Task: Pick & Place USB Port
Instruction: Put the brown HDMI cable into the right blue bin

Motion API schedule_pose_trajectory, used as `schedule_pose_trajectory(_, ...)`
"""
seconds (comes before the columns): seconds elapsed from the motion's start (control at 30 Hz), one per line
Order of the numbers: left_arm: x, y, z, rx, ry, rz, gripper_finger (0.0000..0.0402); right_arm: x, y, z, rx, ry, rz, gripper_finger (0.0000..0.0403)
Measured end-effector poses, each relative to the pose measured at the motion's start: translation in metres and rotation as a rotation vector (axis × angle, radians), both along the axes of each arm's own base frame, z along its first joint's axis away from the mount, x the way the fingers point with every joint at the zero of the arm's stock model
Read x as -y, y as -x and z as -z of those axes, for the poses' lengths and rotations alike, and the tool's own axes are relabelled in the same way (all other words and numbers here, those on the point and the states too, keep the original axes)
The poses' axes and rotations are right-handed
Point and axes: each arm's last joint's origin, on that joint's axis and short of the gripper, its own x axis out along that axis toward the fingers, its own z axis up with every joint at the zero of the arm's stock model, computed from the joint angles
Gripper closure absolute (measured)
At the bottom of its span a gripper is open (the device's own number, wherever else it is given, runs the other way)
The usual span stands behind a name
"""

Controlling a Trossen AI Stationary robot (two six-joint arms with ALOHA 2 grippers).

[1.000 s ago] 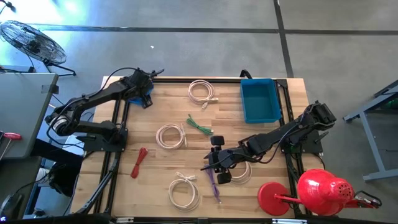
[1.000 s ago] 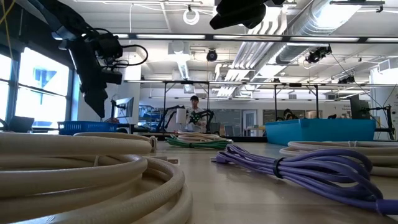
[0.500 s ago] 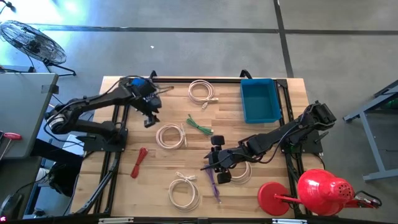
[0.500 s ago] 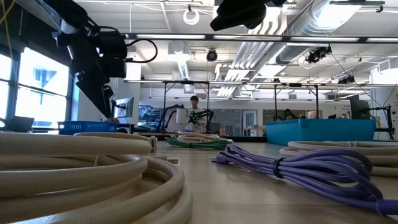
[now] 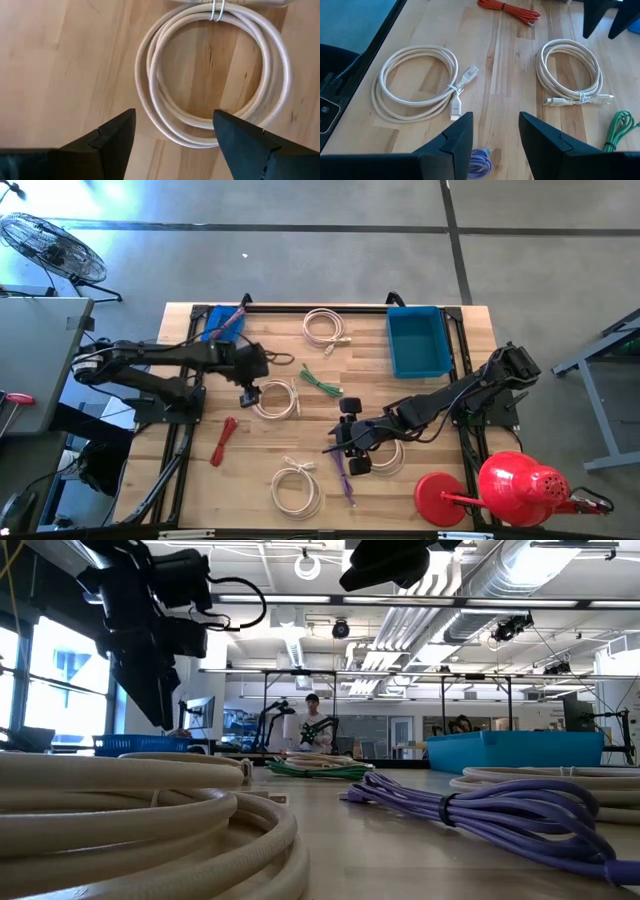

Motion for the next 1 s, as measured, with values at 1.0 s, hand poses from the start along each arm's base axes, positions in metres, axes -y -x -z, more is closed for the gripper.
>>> schedule_pose_trajectory(1.0, 0.011, -0.022, 0.036, -0.165, -0.069, 0.100, 0.0141, 0.000, 0.001, 0.001, -0.011, 0.001, 0.008, 0.0253)
